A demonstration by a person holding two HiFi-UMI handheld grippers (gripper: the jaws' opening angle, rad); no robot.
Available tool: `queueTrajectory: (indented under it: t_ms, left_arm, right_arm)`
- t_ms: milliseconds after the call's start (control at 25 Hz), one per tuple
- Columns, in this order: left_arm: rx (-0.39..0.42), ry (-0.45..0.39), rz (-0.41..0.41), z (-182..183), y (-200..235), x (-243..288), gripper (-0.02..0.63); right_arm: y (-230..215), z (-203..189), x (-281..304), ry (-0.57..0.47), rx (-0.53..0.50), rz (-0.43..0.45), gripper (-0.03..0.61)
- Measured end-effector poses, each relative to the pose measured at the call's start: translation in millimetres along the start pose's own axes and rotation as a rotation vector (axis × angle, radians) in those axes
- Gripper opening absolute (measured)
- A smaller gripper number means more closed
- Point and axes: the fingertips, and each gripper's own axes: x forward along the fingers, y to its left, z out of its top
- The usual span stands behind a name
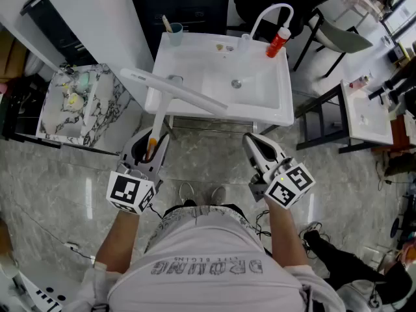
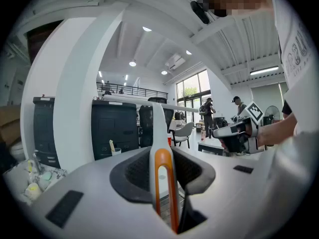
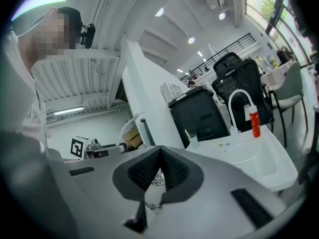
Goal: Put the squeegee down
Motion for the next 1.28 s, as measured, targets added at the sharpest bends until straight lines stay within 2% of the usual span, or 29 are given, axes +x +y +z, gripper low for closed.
queueTrajectory:
  t_ms: [920,1280]
  left_arm:
    - [0.003,-0.006,0.012,1,0,-3,0.120]
    - [0.002,0.007,0.031,-4,-15,-6,0.120]
  right_arm:
    - [1,1,-3,-0.018,0.016,-0.007,0.008]
    - [-3,-3,-18,-0.009,0.026,0.007,0.008]
